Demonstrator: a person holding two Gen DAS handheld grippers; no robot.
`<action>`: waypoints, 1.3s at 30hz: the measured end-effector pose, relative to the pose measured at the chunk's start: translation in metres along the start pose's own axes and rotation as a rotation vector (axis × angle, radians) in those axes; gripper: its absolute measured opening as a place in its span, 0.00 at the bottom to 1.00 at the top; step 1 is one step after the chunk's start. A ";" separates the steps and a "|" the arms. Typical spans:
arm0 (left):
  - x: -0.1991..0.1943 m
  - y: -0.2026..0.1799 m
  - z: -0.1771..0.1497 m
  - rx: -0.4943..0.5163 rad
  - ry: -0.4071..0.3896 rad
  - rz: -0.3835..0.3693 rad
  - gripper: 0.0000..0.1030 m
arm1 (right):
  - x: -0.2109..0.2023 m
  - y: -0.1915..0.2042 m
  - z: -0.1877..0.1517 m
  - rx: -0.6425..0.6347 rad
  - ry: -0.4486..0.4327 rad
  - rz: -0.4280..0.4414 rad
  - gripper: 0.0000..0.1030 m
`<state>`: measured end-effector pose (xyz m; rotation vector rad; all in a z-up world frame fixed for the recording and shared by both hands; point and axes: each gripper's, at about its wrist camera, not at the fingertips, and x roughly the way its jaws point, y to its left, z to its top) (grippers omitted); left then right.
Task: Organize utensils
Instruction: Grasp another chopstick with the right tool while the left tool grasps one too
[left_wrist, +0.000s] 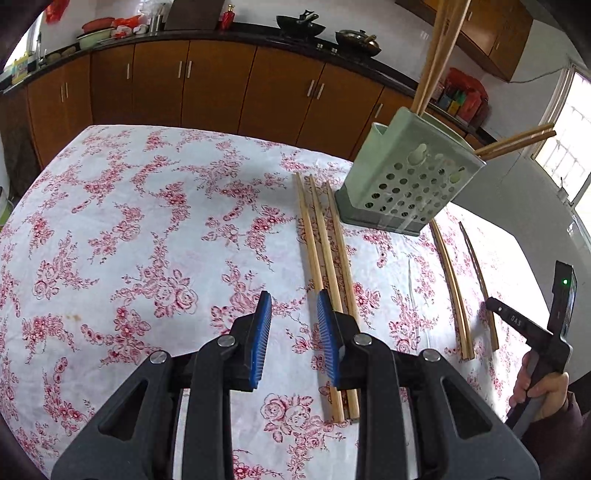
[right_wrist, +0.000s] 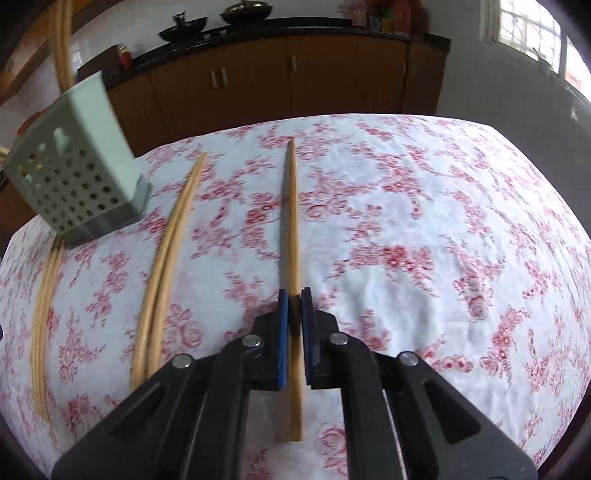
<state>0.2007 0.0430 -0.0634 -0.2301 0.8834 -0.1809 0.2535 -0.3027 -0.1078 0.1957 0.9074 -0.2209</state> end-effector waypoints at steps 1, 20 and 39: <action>0.003 -0.003 -0.002 0.006 0.006 -0.006 0.26 | 0.000 -0.005 0.001 0.014 0.000 0.000 0.08; 0.038 -0.015 -0.009 0.051 0.033 0.161 0.07 | -0.004 0.001 -0.012 -0.054 -0.028 -0.004 0.12; 0.037 0.036 0.010 0.035 -0.022 0.180 0.08 | 0.003 0.009 -0.004 -0.099 -0.056 0.059 0.10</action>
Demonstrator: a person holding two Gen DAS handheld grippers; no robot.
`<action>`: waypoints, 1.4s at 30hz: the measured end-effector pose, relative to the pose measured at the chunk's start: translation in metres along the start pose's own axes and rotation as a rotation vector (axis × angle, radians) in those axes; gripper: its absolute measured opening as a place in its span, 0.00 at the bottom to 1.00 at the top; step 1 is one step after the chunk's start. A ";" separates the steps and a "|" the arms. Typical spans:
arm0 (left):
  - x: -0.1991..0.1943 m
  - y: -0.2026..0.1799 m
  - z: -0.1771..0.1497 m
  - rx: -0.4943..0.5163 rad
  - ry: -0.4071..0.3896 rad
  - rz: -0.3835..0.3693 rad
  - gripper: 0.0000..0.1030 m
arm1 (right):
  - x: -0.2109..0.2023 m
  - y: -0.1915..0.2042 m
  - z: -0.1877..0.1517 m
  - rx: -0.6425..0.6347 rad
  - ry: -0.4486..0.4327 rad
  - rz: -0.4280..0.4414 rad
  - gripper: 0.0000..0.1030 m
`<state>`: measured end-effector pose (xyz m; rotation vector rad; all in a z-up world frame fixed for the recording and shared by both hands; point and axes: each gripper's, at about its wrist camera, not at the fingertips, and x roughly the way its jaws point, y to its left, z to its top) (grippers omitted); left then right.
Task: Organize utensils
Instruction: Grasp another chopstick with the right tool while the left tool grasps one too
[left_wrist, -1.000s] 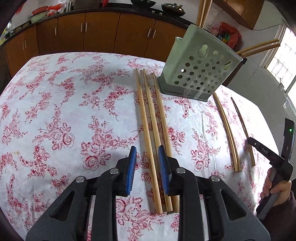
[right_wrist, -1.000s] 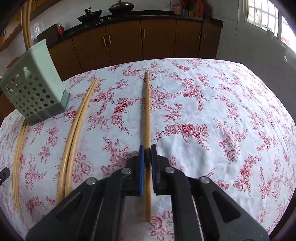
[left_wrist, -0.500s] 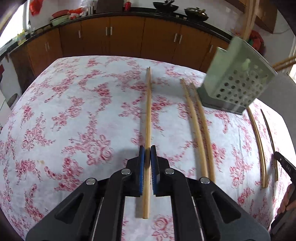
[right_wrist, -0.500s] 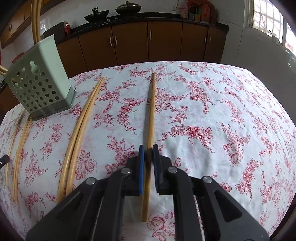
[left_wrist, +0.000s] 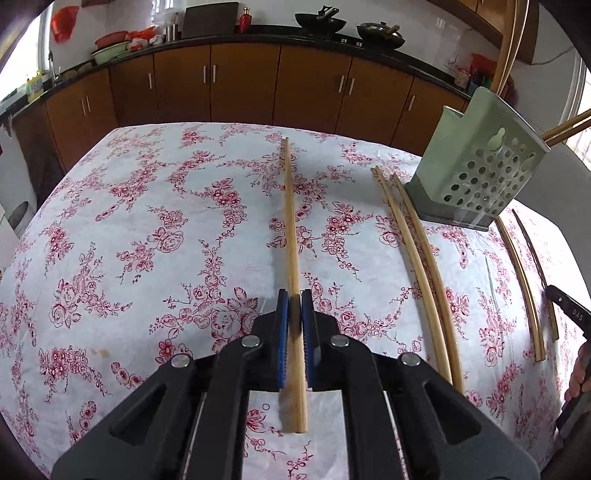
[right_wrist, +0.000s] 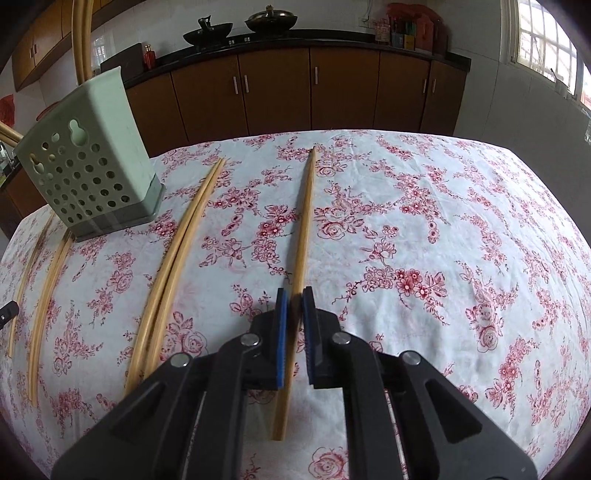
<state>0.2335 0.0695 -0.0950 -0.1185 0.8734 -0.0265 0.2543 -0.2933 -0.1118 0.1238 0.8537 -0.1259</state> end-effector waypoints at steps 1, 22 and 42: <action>0.000 0.000 0.000 0.002 0.000 0.001 0.08 | 0.000 -0.001 0.000 -0.002 0.000 -0.001 0.10; -0.001 0.001 0.001 0.011 0.003 0.010 0.08 | 0.000 0.000 -0.003 -0.003 0.000 -0.003 0.10; -0.002 0.002 0.002 0.012 0.003 0.007 0.08 | 0.000 -0.001 -0.003 -0.004 0.003 -0.001 0.10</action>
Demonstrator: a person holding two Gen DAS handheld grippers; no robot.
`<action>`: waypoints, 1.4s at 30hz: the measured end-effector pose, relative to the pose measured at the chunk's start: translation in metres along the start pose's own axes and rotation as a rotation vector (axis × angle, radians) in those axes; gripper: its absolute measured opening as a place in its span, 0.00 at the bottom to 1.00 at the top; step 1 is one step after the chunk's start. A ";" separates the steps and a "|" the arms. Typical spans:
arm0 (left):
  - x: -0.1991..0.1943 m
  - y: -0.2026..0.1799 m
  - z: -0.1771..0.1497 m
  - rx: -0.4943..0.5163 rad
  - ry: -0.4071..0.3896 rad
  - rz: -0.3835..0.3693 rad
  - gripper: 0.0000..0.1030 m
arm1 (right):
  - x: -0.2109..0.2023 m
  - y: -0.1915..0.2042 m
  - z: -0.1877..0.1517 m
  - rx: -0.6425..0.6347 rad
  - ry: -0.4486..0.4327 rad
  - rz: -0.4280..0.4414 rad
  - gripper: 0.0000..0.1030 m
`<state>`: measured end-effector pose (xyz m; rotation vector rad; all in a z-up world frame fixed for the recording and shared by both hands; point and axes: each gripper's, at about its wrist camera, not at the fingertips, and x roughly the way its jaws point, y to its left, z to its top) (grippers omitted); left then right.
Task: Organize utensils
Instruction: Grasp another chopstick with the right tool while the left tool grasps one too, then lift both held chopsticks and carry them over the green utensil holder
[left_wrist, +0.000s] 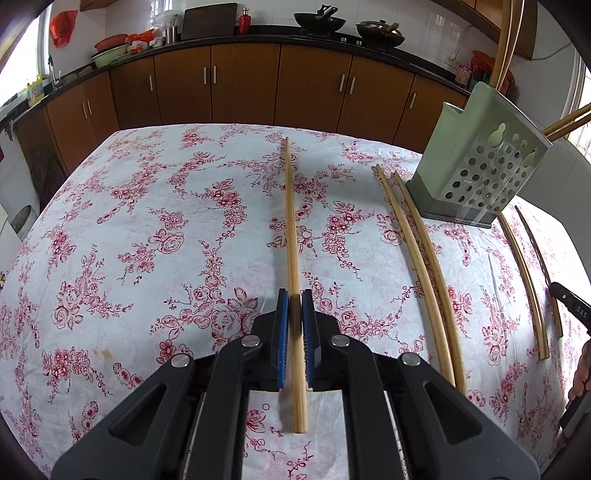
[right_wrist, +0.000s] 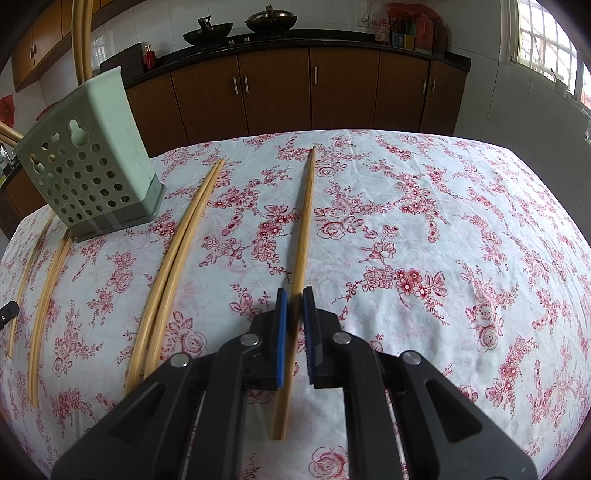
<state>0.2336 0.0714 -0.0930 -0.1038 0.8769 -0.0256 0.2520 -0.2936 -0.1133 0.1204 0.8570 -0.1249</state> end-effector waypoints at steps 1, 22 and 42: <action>0.000 0.000 0.000 0.000 0.000 0.000 0.08 | 0.000 0.000 0.000 0.000 0.000 0.000 0.10; -0.018 -0.012 -0.025 0.075 0.006 0.067 0.09 | -0.020 -0.001 -0.015 -0.028 0.008 -0.012 0.11; -0.132 0.000 0.037 -0.001 -0.274 -0.021 0.07 | -0.129 -0.030 0.040 0.046 -0.334 0.023 0.08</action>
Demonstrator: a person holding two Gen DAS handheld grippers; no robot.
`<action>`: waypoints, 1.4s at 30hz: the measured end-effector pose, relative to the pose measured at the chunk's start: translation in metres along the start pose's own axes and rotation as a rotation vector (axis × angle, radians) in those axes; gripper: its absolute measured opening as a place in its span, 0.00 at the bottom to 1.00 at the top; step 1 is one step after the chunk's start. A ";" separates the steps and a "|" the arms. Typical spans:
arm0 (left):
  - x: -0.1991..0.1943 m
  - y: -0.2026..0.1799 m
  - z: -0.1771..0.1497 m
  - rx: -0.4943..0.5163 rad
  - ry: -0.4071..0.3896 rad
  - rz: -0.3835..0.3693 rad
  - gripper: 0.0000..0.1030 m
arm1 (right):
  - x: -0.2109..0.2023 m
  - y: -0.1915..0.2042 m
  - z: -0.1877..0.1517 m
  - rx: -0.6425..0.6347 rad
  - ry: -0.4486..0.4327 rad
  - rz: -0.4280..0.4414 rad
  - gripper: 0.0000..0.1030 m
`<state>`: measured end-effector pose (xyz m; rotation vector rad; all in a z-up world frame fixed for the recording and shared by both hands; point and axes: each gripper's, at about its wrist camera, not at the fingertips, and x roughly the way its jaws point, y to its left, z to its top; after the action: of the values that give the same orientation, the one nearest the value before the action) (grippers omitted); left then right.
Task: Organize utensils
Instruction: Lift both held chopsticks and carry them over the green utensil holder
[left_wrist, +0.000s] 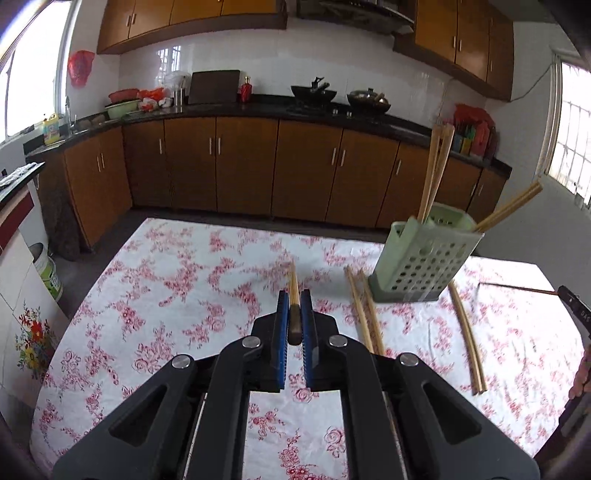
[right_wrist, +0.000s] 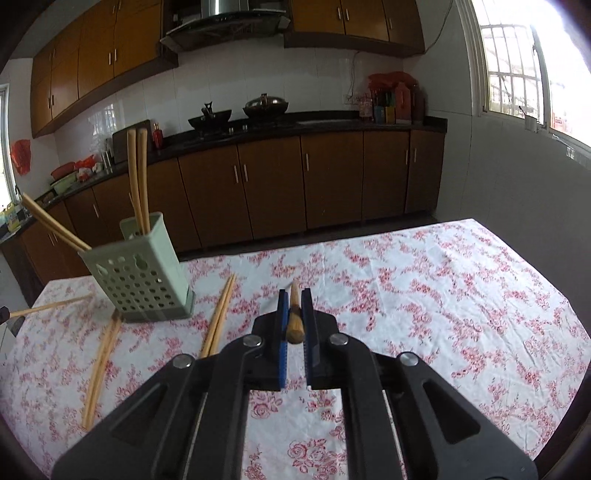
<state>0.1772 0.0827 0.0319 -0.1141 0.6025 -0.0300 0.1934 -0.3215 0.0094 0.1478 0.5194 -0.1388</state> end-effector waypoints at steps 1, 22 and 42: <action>-0.005 0.000 0.005 -0.009 -0.016 -0.006 0.07 | -0.005 -0.001 0.005 0.007 -0.019 0.006 0.08; -0.051 -0.029 0.053 0.027 -0.141 -0.124 0.06 | -0.050 0.017 0.058 0.021 -0.110 0.158 0.08; -0.080 -0.099 0.118 -0.014 -0.317 -0.248 0.07 | -0.099 0.061 0.127 0.070 -0.277 0.378 0.08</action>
<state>0.1782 0.0013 0.1848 -0.2027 0.2691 -0.2433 0.1804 -0.2743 0.1745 0.2878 0.2034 0.1906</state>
